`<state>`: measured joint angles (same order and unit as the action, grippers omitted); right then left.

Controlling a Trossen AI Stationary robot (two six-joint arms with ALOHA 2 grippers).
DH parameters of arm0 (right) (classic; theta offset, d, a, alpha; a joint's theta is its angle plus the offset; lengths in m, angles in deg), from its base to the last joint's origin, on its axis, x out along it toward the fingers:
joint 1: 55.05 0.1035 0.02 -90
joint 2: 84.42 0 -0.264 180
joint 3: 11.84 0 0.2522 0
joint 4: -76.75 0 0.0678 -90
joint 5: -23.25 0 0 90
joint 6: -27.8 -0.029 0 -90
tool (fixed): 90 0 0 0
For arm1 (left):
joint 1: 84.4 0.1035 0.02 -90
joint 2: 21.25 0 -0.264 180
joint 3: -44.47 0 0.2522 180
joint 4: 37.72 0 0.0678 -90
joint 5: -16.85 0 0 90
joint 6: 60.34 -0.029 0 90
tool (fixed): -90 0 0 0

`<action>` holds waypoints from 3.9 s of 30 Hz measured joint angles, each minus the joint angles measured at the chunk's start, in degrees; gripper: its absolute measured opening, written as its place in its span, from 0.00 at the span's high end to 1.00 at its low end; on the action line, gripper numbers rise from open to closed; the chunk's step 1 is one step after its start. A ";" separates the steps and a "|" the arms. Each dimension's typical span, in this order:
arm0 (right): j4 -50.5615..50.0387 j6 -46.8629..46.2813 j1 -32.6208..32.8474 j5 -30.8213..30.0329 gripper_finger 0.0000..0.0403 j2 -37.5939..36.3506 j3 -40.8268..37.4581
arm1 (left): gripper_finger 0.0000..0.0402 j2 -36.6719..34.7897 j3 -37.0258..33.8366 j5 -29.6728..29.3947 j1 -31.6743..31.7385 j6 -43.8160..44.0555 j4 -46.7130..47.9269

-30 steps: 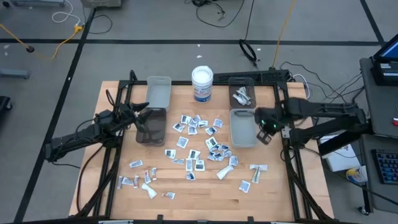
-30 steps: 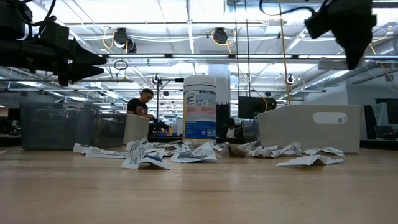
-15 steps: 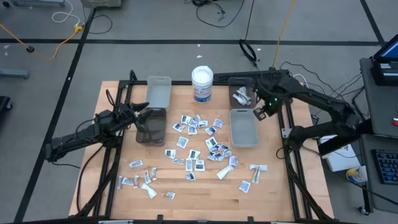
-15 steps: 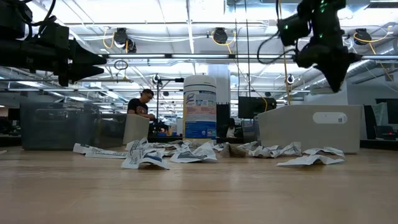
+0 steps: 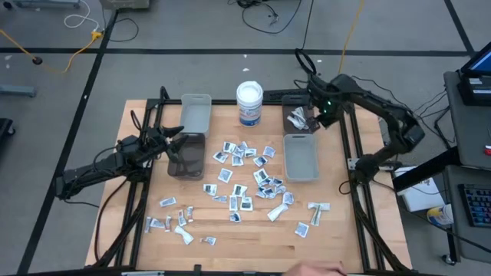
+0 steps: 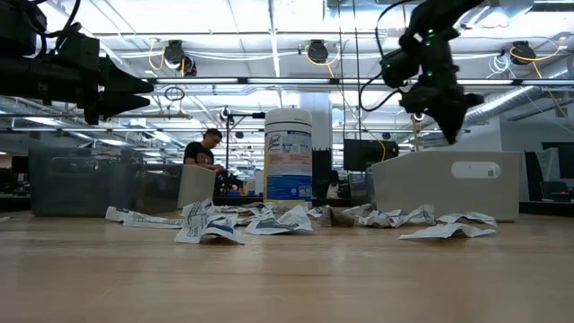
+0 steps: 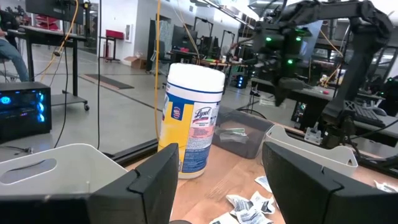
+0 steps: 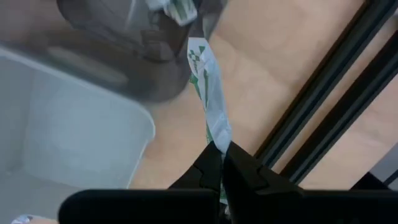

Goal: Pick & Place First Aid Supplies
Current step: Put the green bandage into the right black bin

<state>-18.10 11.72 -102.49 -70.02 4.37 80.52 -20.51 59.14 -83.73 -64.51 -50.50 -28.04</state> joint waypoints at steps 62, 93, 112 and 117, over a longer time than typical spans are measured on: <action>12.74 11.39 0.39 0.33 0.60 12.42 8.03 | 0.41 0.00 0.00 0.00 -0.01 -0.01 -0.01; -6.72 -5.65 28.63 0.18 0.66 -17.33 -4.99 | 0.41 0.02 0.00 -0.01 -0.01 -0.01 -0.02; 2.62 -48.04 70.09 0.35 0.70 -17.43 -8.86 | 0.41 -0.01 0.00 -0.01 0.01 -0.01 0.00; 3.62 -56.91 77.35 0.46 0.72 -15.33 -8.86 | 0.41 0.01 0.00 -0.01 -0.01 -0.01 -0.01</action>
<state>-14.48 -45.19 -25.14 -69.56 -10.97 71.66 -20.50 59.14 -83.74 -64.52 -50.51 -28.05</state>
